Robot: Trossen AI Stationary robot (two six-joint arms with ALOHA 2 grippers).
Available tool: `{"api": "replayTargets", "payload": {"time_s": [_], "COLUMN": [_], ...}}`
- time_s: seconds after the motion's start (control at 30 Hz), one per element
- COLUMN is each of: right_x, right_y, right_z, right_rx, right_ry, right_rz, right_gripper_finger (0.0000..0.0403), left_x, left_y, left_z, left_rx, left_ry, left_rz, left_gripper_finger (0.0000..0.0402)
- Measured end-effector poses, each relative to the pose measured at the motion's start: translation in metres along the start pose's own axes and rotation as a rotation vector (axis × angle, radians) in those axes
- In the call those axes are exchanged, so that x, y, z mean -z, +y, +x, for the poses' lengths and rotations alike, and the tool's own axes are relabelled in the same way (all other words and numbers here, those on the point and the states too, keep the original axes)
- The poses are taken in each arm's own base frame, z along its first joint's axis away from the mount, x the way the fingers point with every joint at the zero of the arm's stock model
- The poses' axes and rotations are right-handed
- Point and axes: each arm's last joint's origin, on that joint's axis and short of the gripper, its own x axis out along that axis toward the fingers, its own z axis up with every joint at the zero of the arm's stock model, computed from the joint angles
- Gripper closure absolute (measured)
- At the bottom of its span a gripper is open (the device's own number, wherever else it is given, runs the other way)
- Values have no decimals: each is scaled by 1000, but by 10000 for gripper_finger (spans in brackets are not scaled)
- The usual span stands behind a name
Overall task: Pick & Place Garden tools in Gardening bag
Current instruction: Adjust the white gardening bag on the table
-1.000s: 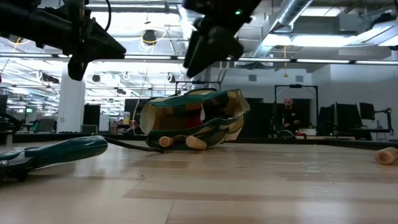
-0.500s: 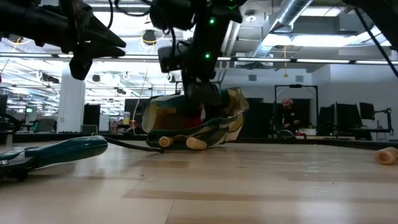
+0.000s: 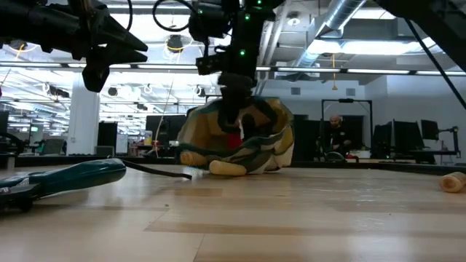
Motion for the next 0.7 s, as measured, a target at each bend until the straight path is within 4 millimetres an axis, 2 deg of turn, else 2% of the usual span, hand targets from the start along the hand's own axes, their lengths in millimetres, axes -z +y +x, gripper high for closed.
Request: {"api": "replayTargets", "payload": {"time_s": [0.27, 0.4, 0.7], "right_x": [3, 3, 18], "right_y": [-52, -69, -115], "right_z": [11, 16, 28], "right_rx": [-267, -346, -493], "right_ry": [-22, -62, -66], "right_rz": [278, 335, 451], "right_gripper_finger": [401, 402, 402], "left_x": [-1, -1, -2], "left_y": [-1, -1, -1], "left_z": [0, 0, 0], "left_rx": [5, 6, 6], "left_ry": [-10, -12, -16], "left_rz": [-8, -9, -12], "left_gripper_finger": [321, 321, 321]}}
